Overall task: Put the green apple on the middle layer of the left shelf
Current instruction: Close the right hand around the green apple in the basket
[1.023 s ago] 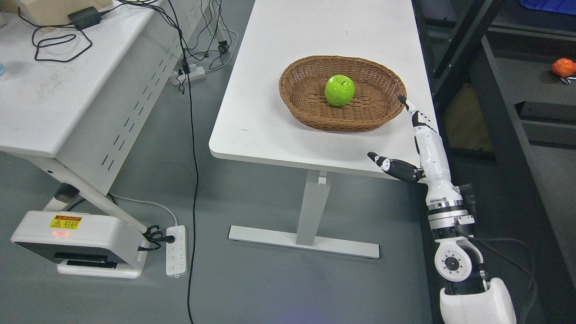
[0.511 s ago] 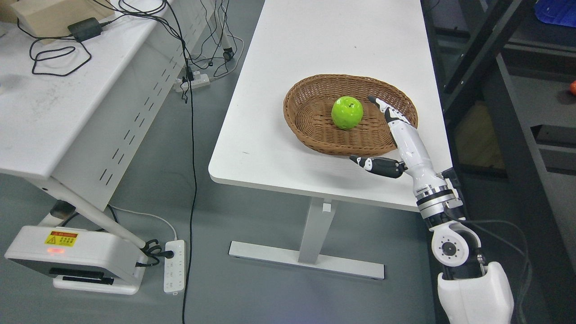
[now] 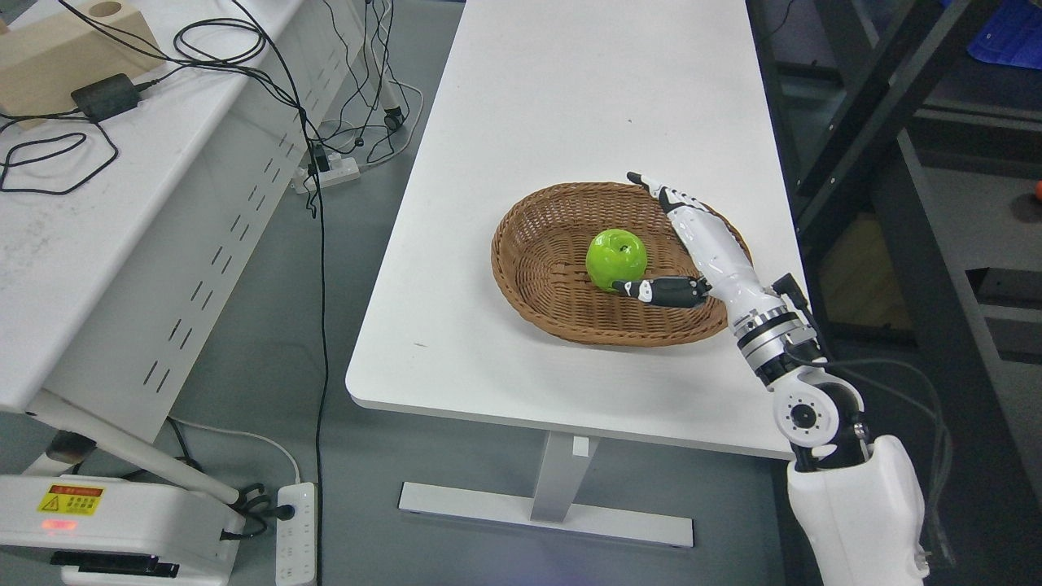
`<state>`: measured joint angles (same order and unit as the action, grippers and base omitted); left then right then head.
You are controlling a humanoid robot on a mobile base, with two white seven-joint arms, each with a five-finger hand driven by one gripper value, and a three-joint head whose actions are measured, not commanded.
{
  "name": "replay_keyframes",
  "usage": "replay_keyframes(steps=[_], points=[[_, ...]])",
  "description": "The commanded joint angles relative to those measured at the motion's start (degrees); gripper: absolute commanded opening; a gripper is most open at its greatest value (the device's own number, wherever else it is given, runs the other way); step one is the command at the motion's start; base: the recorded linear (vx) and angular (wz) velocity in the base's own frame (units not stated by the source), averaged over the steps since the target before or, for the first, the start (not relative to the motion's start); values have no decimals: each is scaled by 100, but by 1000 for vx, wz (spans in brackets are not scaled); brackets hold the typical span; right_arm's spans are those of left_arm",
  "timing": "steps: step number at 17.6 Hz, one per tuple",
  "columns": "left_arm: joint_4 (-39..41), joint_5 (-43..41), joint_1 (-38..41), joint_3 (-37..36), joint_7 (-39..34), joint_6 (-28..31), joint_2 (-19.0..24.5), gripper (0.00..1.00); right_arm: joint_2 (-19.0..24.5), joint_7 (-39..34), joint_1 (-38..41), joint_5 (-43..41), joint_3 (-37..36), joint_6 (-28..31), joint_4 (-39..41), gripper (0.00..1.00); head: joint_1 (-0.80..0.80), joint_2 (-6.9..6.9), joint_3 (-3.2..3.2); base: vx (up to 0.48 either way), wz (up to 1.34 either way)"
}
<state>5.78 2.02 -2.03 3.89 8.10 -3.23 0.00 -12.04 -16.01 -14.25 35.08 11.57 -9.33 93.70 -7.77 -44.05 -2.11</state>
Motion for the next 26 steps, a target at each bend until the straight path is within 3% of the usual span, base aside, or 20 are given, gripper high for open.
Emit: replay_keyframes(steps=[1,13,21,24,26], points=[[2,0,1,6,-1,-2,100,100,-317,-175,-271,357,785,-7,-685,100,0,0,0,124,-41],[2,0,1,6,-1,-2,100,100,-256,-184,-771,878,1199,-7,-1748,100,0,0,0,45,-13],[2,0,1,-11,-1,-2,100,100,-264,-175,-886,886,1199,-7,-2004,99,0,0,0,0,0],[-7,0,1,6,-1,-2,100,100,-264,-166,-930,886,1181,-7,-2031,95,0,0,0,0,0],[2,0,1,6,-1,-2,100,100,-256,-157,-930,886,1146,-7,-2031,87,0,0,0,0,0]])
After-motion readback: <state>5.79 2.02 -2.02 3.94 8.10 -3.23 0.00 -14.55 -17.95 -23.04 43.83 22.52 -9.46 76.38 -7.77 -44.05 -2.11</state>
